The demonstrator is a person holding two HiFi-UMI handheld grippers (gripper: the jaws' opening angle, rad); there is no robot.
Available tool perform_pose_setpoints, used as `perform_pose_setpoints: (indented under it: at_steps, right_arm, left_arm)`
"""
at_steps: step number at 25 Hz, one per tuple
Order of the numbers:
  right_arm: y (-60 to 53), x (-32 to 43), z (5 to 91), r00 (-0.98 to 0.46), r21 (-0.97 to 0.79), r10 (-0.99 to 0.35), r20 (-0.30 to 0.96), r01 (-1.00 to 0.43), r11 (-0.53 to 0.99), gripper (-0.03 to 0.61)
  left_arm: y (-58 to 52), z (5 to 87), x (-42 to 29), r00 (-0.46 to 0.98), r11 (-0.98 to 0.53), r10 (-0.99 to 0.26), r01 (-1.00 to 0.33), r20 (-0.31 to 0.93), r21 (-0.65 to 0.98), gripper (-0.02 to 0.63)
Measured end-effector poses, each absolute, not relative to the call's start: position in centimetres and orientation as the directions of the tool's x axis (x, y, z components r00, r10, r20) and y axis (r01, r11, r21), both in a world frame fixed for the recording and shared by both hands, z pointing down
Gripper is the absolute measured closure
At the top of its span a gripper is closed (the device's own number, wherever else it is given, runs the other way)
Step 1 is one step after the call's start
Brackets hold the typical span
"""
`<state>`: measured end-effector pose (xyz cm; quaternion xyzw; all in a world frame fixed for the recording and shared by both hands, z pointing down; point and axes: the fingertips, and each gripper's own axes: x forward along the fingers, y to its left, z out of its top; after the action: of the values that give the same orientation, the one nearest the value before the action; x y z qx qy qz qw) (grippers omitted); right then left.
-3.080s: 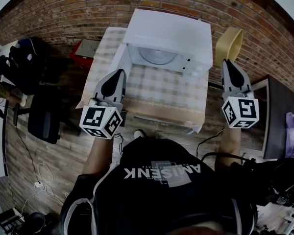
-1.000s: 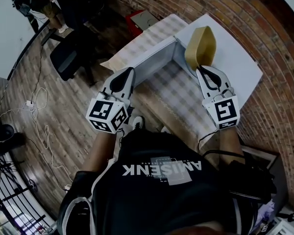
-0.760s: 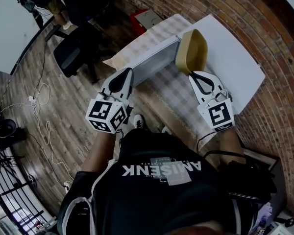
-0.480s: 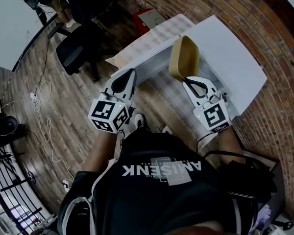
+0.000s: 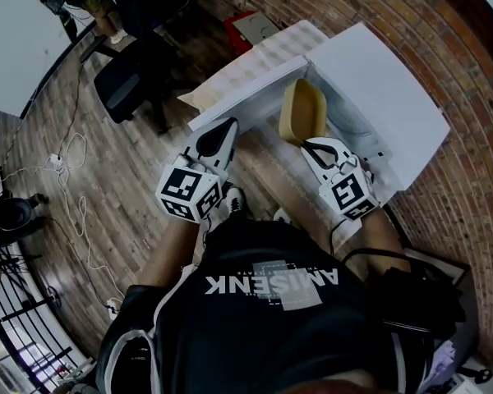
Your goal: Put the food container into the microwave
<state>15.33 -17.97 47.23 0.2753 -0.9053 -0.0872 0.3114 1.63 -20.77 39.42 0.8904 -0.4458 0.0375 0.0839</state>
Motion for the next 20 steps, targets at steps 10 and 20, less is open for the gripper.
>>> perform_pose_setpoints:
  at_steps: [10, 20]
  right_arm:
    - [-17.7, 15.6, 51.0, -0.621, 0.316, -0.537, 0.571, -0.437, 0.842, 0.529]
    - [-19.9, 18.2, 54.7, -0.537, 0.312, -0.546, 0.642, -0.468, 0.827, 0.529]
  left_arm:
    - [-20.9, 40.8, 2.4, 0.618, -0.604, -0.766, -0.786, 0.175, 0.133, 0.603]
    - [-21.8, 41.3, 4.6, 0.672, -0.659, -0.725, -0.741, 0.155, 0.127, 0.603]
